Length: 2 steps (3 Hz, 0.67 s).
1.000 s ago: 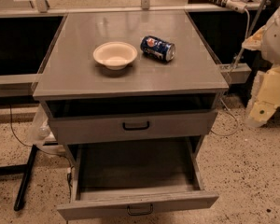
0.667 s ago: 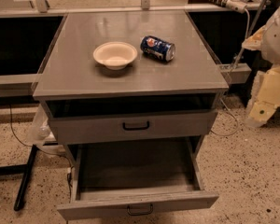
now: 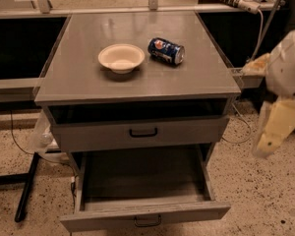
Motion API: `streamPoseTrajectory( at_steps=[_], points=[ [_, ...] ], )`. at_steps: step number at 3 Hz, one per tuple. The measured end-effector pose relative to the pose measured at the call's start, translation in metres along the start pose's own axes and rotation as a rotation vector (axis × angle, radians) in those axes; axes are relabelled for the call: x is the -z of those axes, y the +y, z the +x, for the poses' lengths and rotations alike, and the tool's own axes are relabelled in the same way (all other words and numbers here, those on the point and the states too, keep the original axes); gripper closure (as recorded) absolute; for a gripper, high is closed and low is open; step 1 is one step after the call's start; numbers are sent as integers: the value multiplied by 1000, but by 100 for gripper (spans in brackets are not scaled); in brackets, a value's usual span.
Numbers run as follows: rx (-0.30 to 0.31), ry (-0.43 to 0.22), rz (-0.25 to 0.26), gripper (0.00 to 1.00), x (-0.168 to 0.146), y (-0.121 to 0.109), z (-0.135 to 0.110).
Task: Close middle drawer
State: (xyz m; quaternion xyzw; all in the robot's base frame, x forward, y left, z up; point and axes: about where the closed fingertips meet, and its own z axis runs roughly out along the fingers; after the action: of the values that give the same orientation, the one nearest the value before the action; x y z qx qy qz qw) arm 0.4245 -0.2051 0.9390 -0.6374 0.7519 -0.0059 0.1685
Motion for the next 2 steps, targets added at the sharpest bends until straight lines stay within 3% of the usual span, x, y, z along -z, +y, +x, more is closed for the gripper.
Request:
streamPoseTrajectory(
  at_steps=[1, 2],
  points=[
    [44, -65, -68, 18, -61, 36, 13],
    [51, -123, -108, 42, -123, 71, 31]
  ],
)
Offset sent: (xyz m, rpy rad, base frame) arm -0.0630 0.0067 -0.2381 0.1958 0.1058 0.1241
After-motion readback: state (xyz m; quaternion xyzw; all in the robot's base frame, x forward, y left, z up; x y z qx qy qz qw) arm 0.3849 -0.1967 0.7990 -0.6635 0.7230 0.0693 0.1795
